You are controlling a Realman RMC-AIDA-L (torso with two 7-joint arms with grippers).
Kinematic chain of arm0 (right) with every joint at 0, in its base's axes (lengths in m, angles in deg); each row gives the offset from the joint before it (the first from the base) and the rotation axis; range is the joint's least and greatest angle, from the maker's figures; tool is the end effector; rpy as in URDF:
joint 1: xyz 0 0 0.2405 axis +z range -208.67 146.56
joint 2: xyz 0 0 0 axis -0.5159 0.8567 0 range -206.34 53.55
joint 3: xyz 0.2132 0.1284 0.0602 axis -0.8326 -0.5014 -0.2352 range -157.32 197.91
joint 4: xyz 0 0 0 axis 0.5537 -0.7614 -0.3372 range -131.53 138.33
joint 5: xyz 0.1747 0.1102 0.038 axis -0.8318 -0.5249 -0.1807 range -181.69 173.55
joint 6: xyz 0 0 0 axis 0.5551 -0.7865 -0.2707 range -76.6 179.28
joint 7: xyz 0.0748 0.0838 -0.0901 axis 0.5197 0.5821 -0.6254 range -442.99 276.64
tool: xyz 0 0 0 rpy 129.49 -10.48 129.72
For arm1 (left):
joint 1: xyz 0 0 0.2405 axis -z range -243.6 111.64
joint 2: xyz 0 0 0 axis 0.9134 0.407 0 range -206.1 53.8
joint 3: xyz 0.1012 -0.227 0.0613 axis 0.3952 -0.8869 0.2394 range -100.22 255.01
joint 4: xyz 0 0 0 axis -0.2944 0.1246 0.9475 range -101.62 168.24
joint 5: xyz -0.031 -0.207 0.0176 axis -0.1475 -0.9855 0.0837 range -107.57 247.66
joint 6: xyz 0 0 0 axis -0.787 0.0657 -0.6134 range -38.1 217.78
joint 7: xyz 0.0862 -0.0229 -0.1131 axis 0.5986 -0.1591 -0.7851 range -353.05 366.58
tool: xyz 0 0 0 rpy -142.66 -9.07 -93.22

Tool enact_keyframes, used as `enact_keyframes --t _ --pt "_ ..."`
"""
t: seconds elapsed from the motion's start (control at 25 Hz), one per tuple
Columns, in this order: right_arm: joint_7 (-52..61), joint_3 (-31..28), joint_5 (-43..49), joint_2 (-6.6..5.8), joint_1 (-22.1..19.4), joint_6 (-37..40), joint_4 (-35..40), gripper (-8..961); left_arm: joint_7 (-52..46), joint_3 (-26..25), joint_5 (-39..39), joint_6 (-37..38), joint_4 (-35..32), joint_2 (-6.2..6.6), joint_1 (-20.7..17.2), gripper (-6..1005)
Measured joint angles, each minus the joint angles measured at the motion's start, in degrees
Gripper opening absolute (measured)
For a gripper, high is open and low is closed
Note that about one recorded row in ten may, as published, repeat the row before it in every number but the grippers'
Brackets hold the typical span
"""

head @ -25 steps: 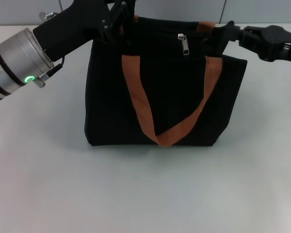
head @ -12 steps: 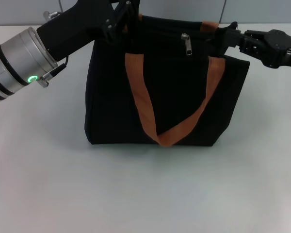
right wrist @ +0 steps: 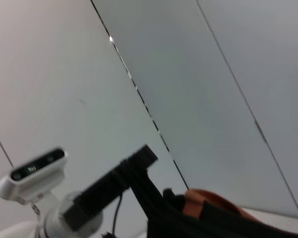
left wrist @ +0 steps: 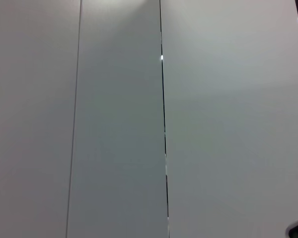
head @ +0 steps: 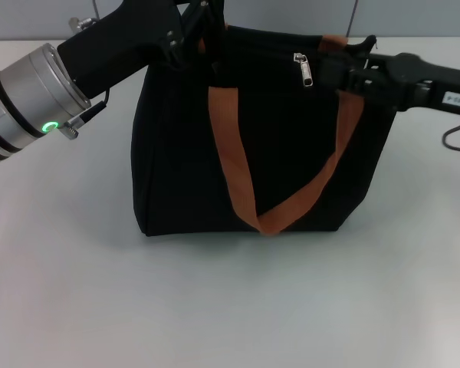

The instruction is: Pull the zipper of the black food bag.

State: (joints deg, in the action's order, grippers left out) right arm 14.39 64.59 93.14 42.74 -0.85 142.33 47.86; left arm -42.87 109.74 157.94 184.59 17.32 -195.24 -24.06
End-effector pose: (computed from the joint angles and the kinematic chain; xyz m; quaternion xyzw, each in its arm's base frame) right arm 0.2146 0.3503 0.0333 -0.8798 0.2806 0.3680 0.1087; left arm -0.1775 0.3652 0.0011 -0.8395 -0.0403 -0.4953 0.2197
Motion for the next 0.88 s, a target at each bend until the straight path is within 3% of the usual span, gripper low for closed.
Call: enact_keyframes --t 0.2,0.56,0.88 --pt "-0.11 4.64 -0.4 0.18 1.04 -4.31 -0.85 319 -0.01 0.0 0.0 0.28 0.14 0.0 0.4 20" --pt "-0.67 5.62 -0.52 0.27 2.56 -7.54 -2.85 297 -0.1 0.26 0.0 0.34 0.26 -0.07 0.68 20" --pt "-1.29 5.55 -0.57 0.29 1.87 -7.04 -2.25 -4 -0.11 0.02 0.0 0.09 0.26 -0.08 0.71 20"
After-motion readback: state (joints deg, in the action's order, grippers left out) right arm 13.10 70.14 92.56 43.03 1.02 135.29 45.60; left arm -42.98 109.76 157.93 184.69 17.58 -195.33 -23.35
